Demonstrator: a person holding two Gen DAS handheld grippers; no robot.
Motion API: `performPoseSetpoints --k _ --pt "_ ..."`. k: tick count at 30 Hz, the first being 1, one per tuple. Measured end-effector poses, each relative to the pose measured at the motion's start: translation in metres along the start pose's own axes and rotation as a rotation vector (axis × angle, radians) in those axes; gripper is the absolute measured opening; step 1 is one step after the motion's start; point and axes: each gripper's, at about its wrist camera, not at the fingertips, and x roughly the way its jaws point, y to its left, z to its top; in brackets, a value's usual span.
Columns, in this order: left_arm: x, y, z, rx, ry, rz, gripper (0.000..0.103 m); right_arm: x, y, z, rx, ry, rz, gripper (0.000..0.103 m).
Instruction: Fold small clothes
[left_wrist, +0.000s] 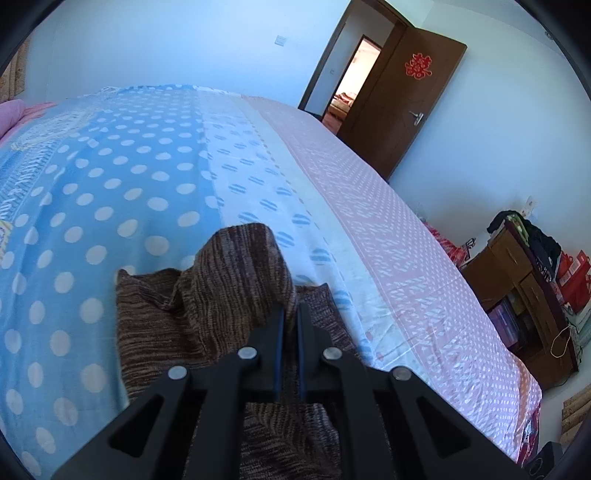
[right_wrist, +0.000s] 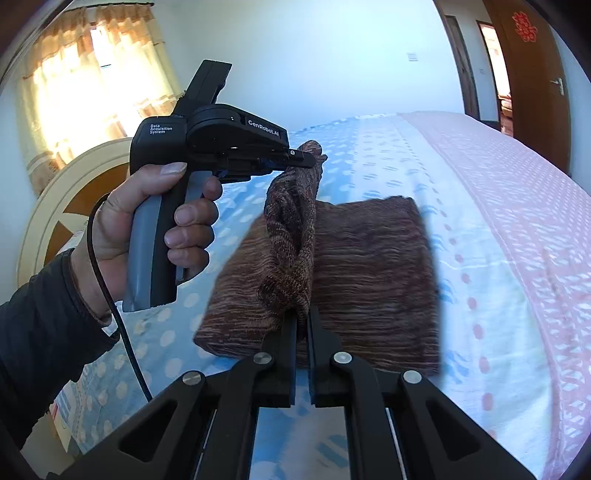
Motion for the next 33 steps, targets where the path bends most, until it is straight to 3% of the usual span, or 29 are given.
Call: performPoseSetpoints --k 12,19,22,24,27,30,33 --pt "0.050 -0.045 -0.011 0.077 0.070 0.003 0.007 -0.006 -0.052 -0.015 0.142 0.051 -0.021 0.004" --pt "0.087 -0.059 -0.025 0.112 0.147 0.055 0.013 0.010 -0.089 -0.031 0.292 0.135 0.006 0.004" --pt "0.066 -0.057 -0.031 0.103 0.106 0.041 0.036 0.006 -0.095 -0.032 0.318 0.139 0.037 0.004" --pt "0.039 -0.051 -0.040 0.116 0.049 0.055 0.059 0.004 -0.099 -0.034 0.335 0.131 0.034 0.009" --pt "0.000 -0.033 -0.063 0.159 -0.030 0.096 0.066 -0.009 -0.103 -0.033 0.334 0.083 -0.067 0.027" --pt "-0.018 -0.011 -0.092 0.196 -0.043 0.173 0.066 -0.032 -0.099 -0.016 0.288 -0.038 -0.178 0.029" --pt "-0.017 0.009 -0.120 0.204 -0.013 0.236 0.066 -0.031 -0.082 0.012 0.201 -0.080 -0.181 0.029"
